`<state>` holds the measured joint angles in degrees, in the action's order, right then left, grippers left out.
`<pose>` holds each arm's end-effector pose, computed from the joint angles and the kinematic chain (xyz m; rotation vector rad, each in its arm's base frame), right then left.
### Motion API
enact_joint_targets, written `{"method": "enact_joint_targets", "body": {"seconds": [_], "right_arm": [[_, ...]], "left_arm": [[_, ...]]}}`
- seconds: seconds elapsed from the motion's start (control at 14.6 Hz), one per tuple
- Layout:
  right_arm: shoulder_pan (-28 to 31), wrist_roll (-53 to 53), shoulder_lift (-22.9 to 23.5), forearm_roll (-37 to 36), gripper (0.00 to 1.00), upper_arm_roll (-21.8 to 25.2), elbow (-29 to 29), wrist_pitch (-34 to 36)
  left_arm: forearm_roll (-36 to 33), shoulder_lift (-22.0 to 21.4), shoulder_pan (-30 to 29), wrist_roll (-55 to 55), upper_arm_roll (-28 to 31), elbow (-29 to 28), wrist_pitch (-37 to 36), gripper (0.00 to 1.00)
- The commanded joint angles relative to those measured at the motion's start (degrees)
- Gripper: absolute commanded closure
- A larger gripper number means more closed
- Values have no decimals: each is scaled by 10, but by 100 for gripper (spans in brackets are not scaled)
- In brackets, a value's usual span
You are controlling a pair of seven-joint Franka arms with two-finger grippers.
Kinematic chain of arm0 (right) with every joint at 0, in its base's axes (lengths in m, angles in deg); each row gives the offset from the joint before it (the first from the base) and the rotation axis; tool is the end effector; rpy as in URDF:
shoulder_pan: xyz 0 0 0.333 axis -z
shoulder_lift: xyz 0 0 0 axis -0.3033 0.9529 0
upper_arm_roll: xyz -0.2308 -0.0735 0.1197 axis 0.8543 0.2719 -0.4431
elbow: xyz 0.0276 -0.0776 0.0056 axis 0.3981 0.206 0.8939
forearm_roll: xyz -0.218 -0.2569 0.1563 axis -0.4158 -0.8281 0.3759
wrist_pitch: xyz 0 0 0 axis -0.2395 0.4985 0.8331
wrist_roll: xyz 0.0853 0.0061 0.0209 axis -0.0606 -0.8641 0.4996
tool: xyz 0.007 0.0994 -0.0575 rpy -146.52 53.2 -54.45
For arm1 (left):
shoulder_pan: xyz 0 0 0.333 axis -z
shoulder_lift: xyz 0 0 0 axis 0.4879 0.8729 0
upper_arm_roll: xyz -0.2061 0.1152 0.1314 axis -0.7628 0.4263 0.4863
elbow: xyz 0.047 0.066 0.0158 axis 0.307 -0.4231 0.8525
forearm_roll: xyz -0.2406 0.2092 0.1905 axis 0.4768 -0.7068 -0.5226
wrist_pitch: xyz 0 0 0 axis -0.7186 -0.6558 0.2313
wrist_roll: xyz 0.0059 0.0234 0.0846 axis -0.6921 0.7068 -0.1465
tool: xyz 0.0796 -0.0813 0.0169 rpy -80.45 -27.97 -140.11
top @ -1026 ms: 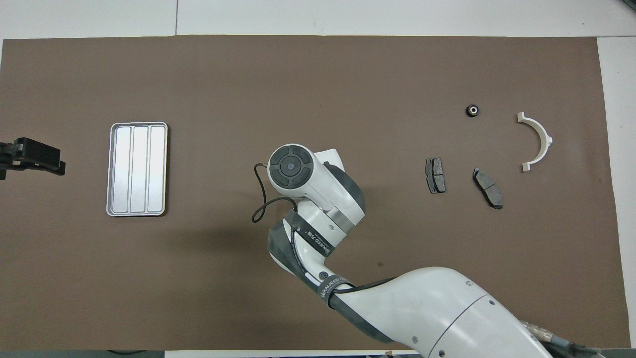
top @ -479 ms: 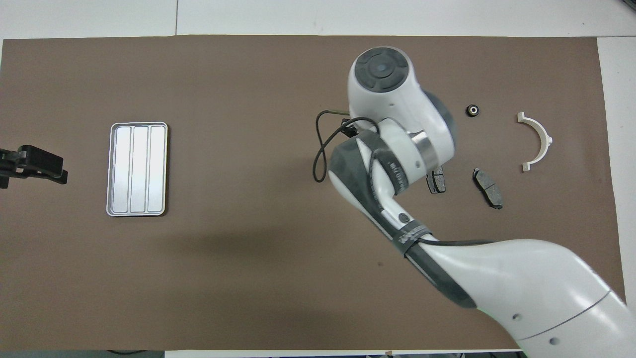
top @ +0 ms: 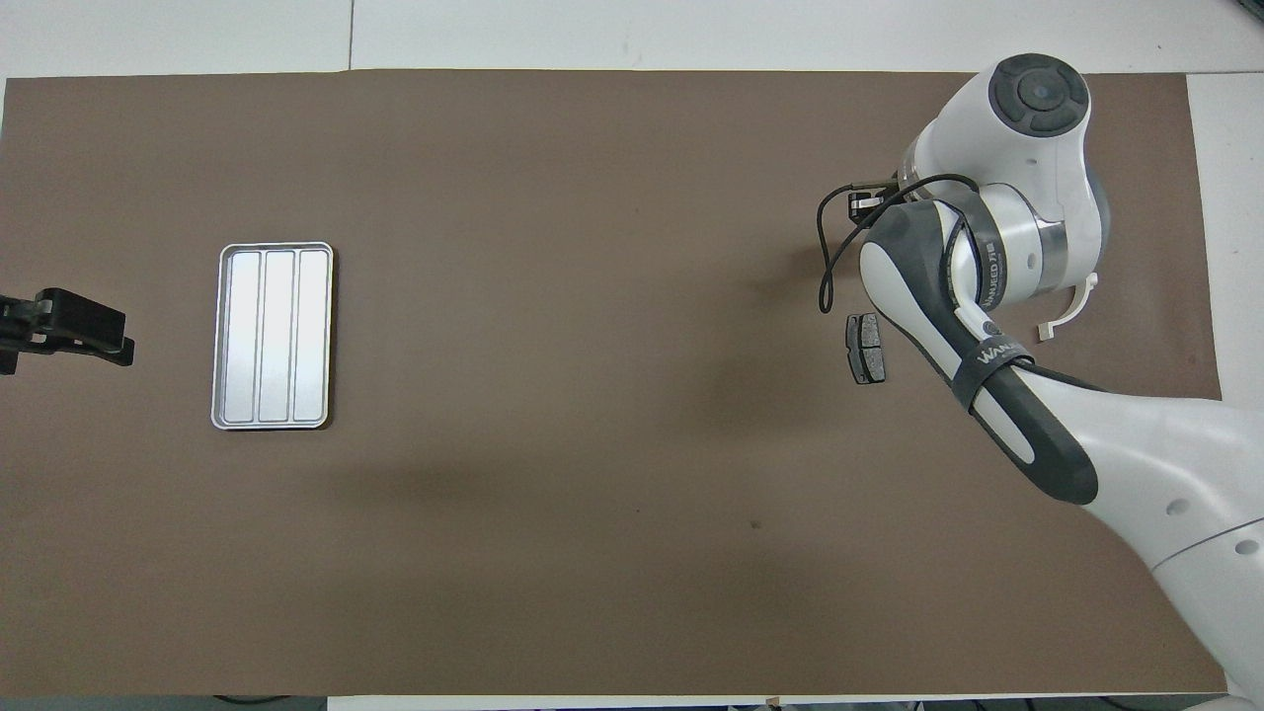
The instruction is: Place bearing gear from tray to pile
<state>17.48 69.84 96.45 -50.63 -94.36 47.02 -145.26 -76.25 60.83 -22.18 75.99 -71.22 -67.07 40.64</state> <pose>0.6551 0.0821 0.2887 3.0924 -0.0322 0.0833 0.5148 -0.0061 0.5579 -3.1143 0.0025 0.2286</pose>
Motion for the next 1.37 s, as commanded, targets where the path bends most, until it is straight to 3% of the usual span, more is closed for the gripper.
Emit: {"method": "enact_joint_targets", "body": {"seconds": [0.0,0.41,0.48,0.55,0.62,1.3], "right_arm": [[11,14,10,-21,100,-7,15,-45],[20,11,30,-24,100,-8,16,-74],[20,11,30,-24,96,-8,16,-73],[19,10,30,-23,31,-8,17,-73],[19,8,28,-23,0,-8,17,-70],[33,10,-7,-22,0,-9,17,-55]], "left_arm": [[7,-5,-2,-11,1,-7,0,0],[21,-5,1,-31,1,-8,17,0],[29,-5,1,-31,1,-8,19,0],[35,-5,1,-31,1,-7,20,0],[45,-5,0,-31,1,-7,21,0],[53,-4,2,-25,0,-7,27,0]]}}
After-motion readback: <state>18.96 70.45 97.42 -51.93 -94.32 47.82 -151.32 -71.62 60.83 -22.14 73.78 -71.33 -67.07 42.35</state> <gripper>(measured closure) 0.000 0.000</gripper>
